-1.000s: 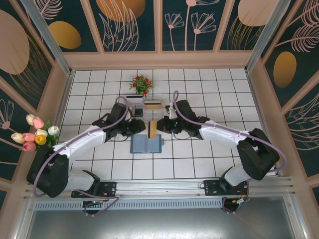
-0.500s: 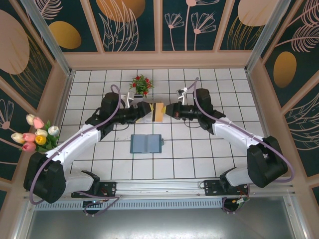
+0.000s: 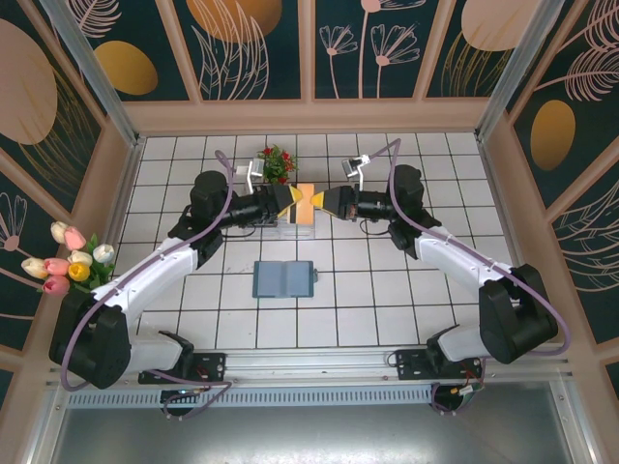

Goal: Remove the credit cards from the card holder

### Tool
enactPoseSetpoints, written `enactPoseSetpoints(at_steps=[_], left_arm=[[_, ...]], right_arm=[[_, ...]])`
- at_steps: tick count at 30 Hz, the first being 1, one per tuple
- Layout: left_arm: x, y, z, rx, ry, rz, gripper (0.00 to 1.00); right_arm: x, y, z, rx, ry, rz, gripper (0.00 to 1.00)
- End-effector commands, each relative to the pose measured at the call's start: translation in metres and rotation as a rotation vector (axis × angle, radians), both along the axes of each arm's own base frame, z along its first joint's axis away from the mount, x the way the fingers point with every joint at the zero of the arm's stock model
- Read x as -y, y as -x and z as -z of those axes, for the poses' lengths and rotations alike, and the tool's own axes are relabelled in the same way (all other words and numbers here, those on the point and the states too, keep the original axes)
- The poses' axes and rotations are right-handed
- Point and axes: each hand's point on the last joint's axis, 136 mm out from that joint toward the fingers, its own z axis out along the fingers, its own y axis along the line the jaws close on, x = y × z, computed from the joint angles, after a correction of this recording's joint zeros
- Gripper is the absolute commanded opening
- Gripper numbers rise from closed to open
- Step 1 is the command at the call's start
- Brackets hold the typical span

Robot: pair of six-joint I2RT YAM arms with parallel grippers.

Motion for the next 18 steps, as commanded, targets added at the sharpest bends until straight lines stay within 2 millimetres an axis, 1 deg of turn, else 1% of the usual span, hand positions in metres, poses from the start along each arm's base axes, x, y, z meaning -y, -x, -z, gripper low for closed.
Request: enactPoseSetpoints(at_steps=[1,5,6,8,9,10,14,16,18], left_arm=[[-0.001,0.006,-0.033,0.108,0.102,0.022,0.18],[-0.004,0.007,-0.041,0.126,0.127,0.003,0.07],[-0.006,0.006,-0.043,0.128,0.132,-0.005,0.05],[-0.008,0.004,-0.045,0.123,0.142,-0.031,0.03],[-0.009,0.003,-0.046,0.121,0.146,-0.043,0.03],[-0.011,0.002,-0.049,0.124,0.155,-0.059,0.04],[-0.018,-0.004,-0.054,0.124,0.176,-0.122,0.05],[-0.02,-0.006,-0.055,0.122,0.177,-0.146,0.05],[-0.023,-0.009,-0.053,0.118,0.16,-0.176,0.05]], right_arm=[[0.001,0.006,-0.01,0.027,-0.055,-0.03,0.0],[0.003,0.005,-0.014,0.004,-0.095,0.002,0.01],[0.003,0.004,-0.014,0.0,-0.105,0.015,0.07],[0.006,0.002,-0.016,-0.013,-0.135,0.055,0.25],[0.007,0.002,-0.016,-0.023,-0.15,0.071,0.29],[0.006,0.003,-0.017,-0.029,-0.168,0.079,0.32],[-0.003,0.005,-0.015,-0.055,-0.189,0.102,0.35],[-0.012,0.012,-0.016,-0.062,-0.207,0.085,0.35],[-0.017,0.015,-0.018,-0.07,-0.23,0.088,0.35]])
